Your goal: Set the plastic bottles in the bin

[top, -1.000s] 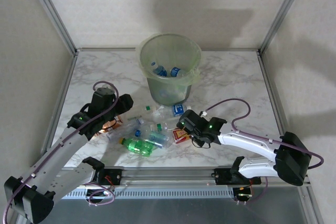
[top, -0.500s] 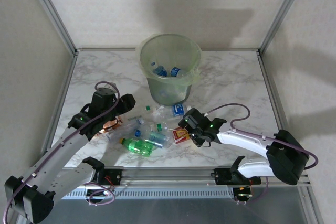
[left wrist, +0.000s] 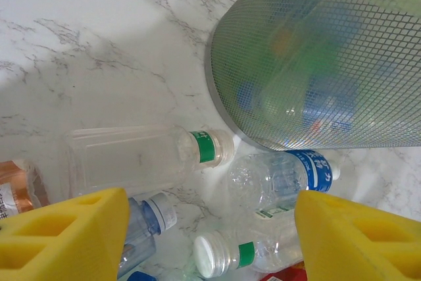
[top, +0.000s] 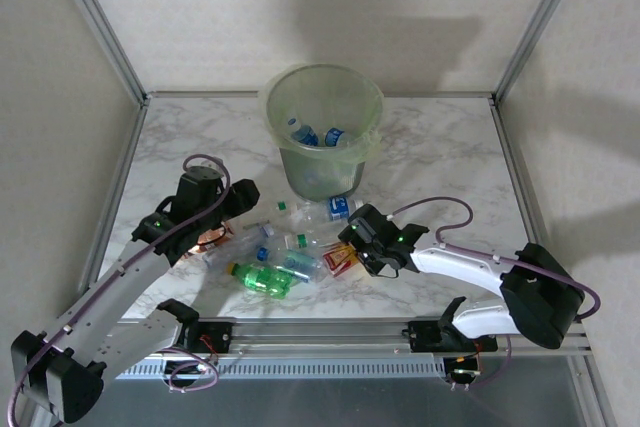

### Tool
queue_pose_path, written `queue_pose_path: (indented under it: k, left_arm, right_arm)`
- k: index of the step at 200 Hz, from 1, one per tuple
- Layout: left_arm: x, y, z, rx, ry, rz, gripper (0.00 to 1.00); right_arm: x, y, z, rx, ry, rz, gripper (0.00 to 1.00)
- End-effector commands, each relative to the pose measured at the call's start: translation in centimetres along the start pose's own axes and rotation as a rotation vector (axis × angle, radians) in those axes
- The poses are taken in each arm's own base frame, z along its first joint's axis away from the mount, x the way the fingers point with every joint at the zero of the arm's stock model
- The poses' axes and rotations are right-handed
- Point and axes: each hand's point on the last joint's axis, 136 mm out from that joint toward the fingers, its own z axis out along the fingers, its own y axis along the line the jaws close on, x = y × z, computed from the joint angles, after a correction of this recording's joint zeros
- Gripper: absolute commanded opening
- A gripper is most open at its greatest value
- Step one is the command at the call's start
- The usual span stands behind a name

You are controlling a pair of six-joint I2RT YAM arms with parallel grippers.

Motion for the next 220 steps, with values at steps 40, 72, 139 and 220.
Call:
queue_pose_path:
  k: [40,72,139,220]
  left_arm:
    - [0.0,-0.1,0.4,0.016,-0.002,0.004,0.67]
    - [-0.1,-0.1,0.6,0.014,-0.002,0.006,0.67]
    - [0.1,0.0,0.9,0.011,0.004,0.001,0.66]
    - [0.0,-0.2,1.0,0.014,0.005,0.003,0.66]
  right_arm:
    - [-1.1,-2.7,-0.2,0.074,-0.047,0.016,0.8]
    - [-0.6,-3.0,-0.1,0.072,-0.03,0.012,0.71]
    - [-0.5,-2.5,-0.9,0.053,-0.049,0.006,0.79]
    - [0.0,-2.7,0.6,0.074,-0.021,-0.001,0.66]
